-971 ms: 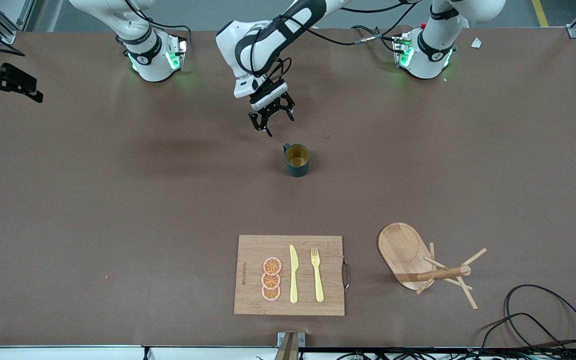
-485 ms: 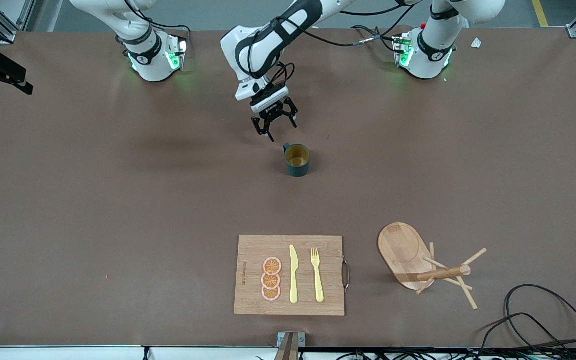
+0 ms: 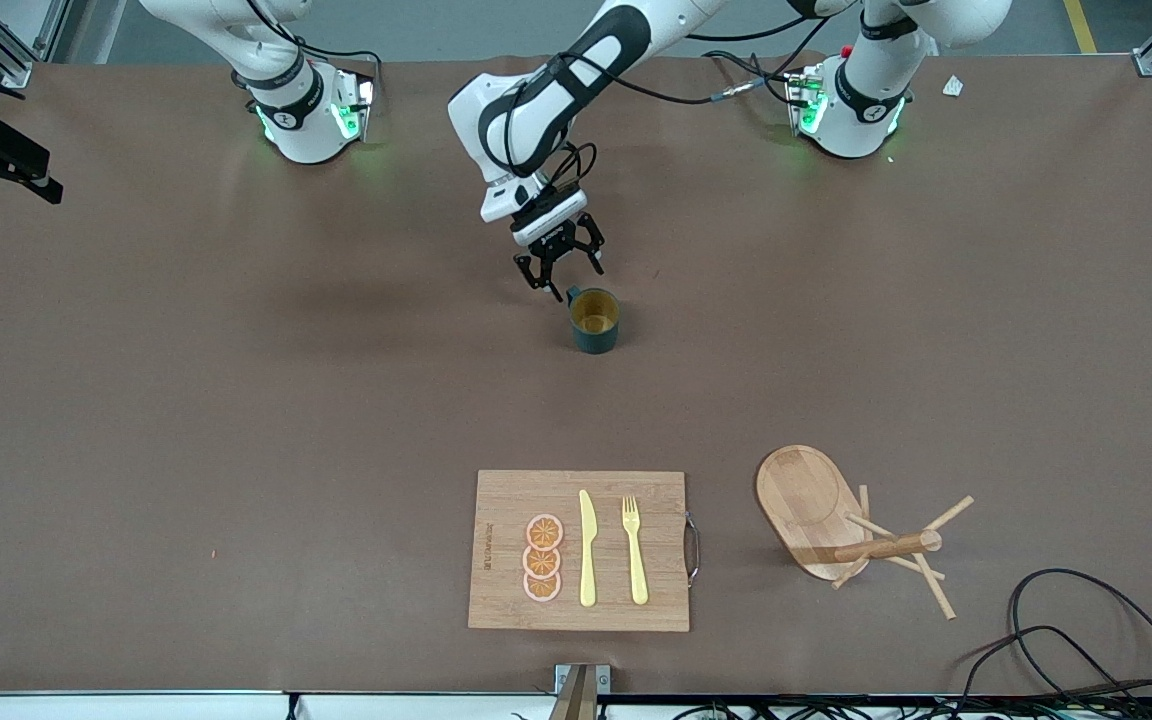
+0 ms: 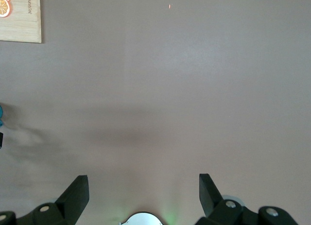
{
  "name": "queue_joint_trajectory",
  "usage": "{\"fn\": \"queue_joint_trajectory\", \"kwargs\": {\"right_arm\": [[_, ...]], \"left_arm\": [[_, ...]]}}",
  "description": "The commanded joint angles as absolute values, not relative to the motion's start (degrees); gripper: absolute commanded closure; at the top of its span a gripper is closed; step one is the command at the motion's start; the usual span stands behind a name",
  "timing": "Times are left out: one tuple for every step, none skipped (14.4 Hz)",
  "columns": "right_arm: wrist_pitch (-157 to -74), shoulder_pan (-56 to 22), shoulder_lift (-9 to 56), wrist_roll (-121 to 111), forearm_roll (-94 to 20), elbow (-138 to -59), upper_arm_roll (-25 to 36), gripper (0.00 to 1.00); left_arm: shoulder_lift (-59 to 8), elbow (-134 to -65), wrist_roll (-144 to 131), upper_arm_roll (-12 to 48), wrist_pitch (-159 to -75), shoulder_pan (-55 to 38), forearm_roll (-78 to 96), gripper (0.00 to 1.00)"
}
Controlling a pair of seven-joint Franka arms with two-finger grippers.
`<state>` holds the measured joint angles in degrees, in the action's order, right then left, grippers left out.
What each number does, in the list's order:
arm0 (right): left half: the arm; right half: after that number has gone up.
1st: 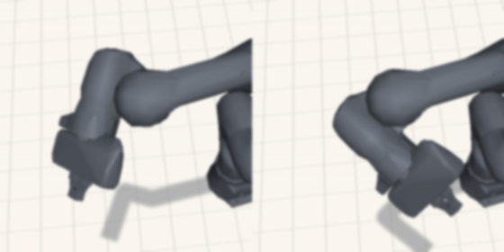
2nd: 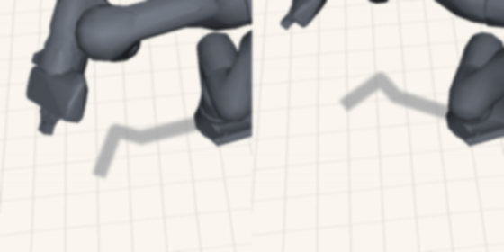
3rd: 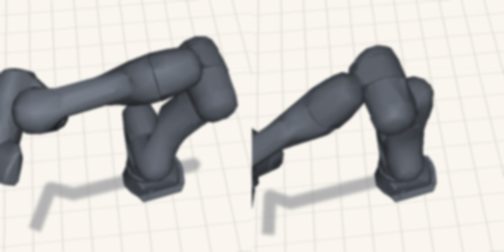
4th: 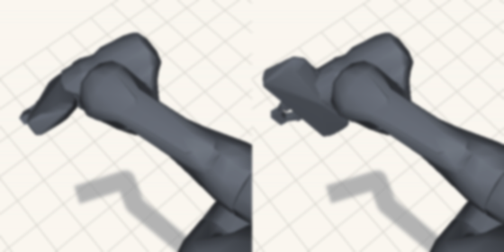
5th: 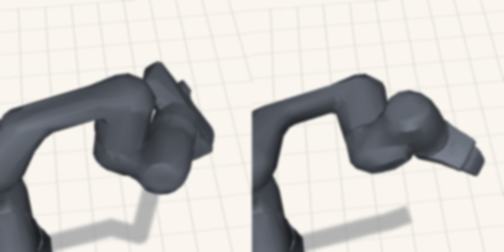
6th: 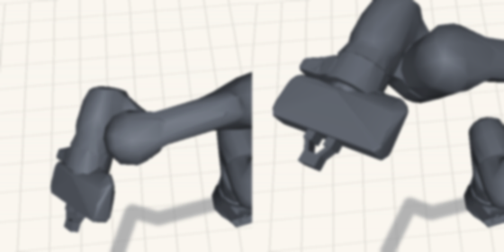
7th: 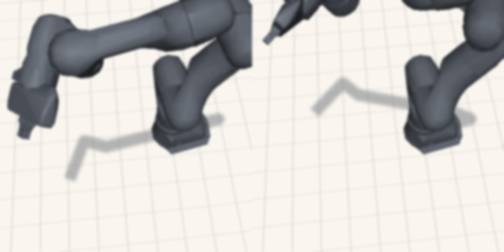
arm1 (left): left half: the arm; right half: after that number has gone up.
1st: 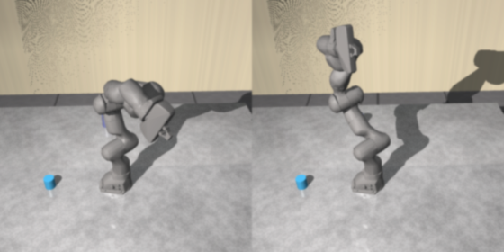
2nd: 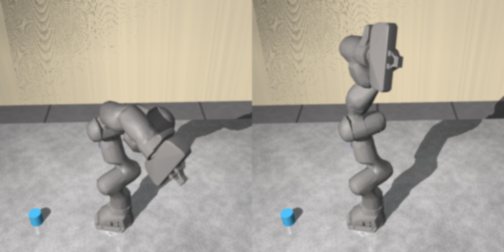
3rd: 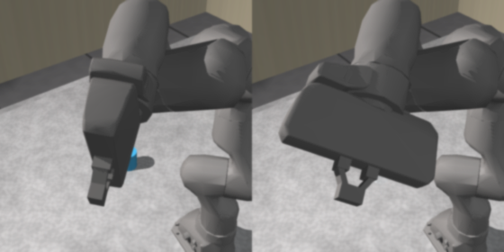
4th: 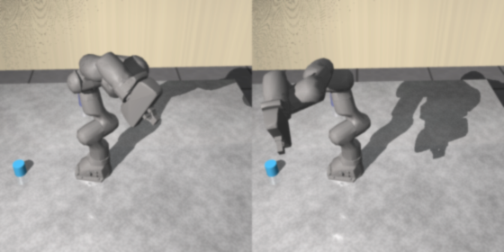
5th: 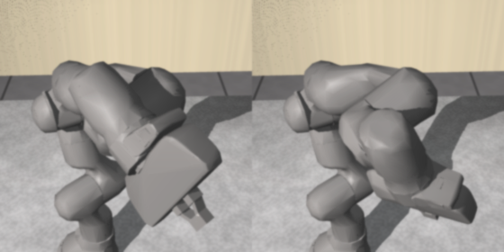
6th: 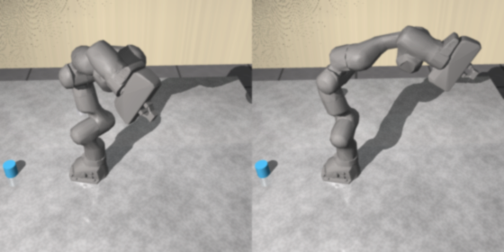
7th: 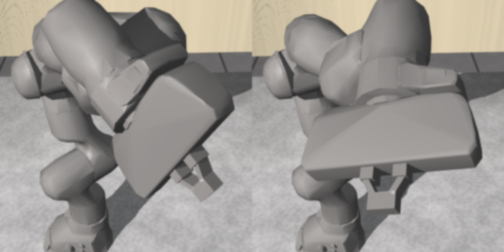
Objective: Pass cup and hang on rack
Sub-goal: 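Lower the left gripper onto the mug handle and grasp it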
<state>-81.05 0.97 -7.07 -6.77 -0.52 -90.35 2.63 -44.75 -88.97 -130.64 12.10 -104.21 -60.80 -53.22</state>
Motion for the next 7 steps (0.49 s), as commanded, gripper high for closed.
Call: {"fn": "queue_joint_trajectory", "kwargs": {"right_arm": [[-80.42,2.46,-6.59,-7.29,-1.41,-89.21,1.93,0.0],[-80.42,2.46,-6.59,-7.29,-1.41,-89.21,1.93,0.0],[-80.42,2.37,-6.5,-7.21,-1.41,-89.21,1.93,0.0],[-80.51,2.37,-6.42,-7.12,-1.41,-89.03,1.93,0.0],[-80.59,2.2,-6.15,-7.03,-1.41,-88.95,1.85,0.0],[-80.6,2.2,-5.98,-7.03,-1.49,-88.51,1.85,0.0],[-80.42,2.02,-5.54,-7.12,-1.41,-88.07,1.93,0.0]], "left_arm": [[-46.75,-85.53,-131.4,10.64,-104.77,-60.64,-53.88,0.15],[-47.28,-84.3,-131.4,10.63,-104.77,-60.64,-53.79,0.15],[-47.72,-84.03,-131.4,10.63,-104.77,-60.64,-53.79,0.16],[-47.99,-84.02,-131.4,10.63,-104.77,-60.64,-53.79,0.18],[-48.42,-84.02,-131.4,10.63,-104.77,-60.64,-53.79,0.23],[-48.51,-84.02,-131.4,10.63,-104.77,-60.64,-53.62,0.29],[-48.52,-84.02,-131.4,10.63,-104.77,-60.64,-53.18,0.36]]}}
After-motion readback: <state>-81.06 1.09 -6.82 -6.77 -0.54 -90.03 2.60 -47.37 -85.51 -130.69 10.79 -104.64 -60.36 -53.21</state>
